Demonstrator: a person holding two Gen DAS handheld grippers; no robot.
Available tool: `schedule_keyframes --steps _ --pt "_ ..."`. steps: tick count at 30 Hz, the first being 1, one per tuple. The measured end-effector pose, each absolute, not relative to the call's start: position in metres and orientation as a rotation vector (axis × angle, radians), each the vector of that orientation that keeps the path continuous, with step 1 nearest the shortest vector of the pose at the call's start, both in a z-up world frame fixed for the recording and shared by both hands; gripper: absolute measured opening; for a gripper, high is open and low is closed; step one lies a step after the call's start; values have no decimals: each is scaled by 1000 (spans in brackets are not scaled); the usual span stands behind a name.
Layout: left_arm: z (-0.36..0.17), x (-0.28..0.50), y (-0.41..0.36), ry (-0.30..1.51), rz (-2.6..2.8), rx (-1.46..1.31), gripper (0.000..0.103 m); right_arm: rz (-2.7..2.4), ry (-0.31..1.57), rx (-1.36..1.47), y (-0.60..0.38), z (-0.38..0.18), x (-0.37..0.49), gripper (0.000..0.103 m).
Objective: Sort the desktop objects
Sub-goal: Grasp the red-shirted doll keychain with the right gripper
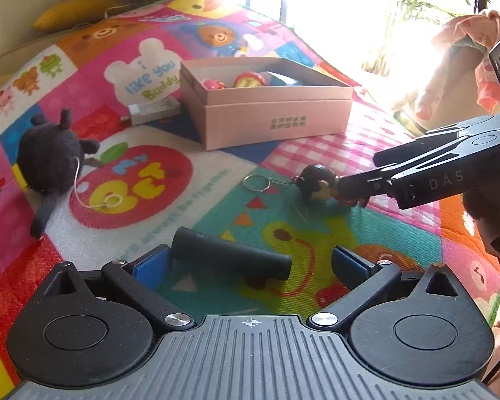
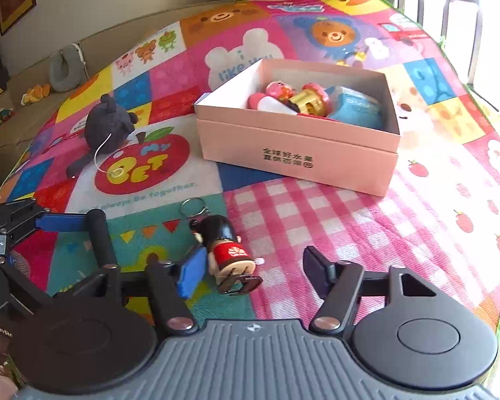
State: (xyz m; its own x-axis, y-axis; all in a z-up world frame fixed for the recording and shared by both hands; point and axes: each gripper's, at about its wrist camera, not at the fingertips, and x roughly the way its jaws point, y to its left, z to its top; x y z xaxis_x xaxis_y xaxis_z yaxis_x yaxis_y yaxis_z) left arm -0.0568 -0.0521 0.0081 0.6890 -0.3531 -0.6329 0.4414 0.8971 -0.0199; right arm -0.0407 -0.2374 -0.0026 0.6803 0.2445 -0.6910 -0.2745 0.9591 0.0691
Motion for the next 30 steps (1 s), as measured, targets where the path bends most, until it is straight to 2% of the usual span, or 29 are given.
schedule_keyframes --steps 3,6,11,30 --pt "8 -61 -60 640 -404 187 103 273 737 -17 -246 -6 -50 88" --pt "7 -59 -59 675 -373 179 103 277 739 54 -256 -12 -55 97" --pt "4 -55 -53 725 -350 135 103 281 733 129 -262 -24 -61 103" --pt "14 -53 -57 656 -362 157 103 279 612 263 -274 -35 -72 103"
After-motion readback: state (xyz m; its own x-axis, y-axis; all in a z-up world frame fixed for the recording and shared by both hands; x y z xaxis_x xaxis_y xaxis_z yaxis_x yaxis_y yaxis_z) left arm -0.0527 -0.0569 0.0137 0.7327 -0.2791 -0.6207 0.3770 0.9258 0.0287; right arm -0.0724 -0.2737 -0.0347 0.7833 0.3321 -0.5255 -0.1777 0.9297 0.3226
